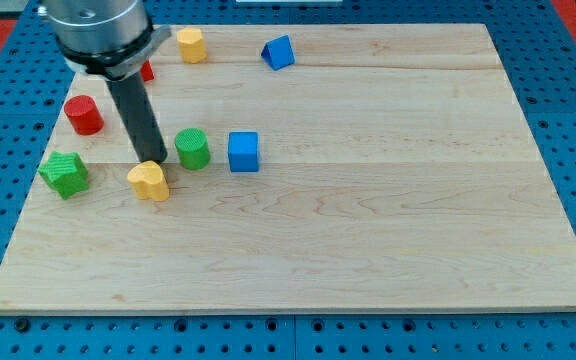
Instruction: Move the blue cube to the right of the green circle
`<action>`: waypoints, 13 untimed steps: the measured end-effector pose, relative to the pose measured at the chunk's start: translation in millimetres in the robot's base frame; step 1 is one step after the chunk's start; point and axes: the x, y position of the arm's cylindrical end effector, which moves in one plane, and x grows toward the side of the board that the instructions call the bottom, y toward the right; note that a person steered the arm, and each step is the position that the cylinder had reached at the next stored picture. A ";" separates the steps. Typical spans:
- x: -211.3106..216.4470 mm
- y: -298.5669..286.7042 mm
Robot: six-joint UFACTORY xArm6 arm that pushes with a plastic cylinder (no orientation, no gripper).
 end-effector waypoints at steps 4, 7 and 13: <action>53.4 73.0; 90.9 161.8; 134.8 253.5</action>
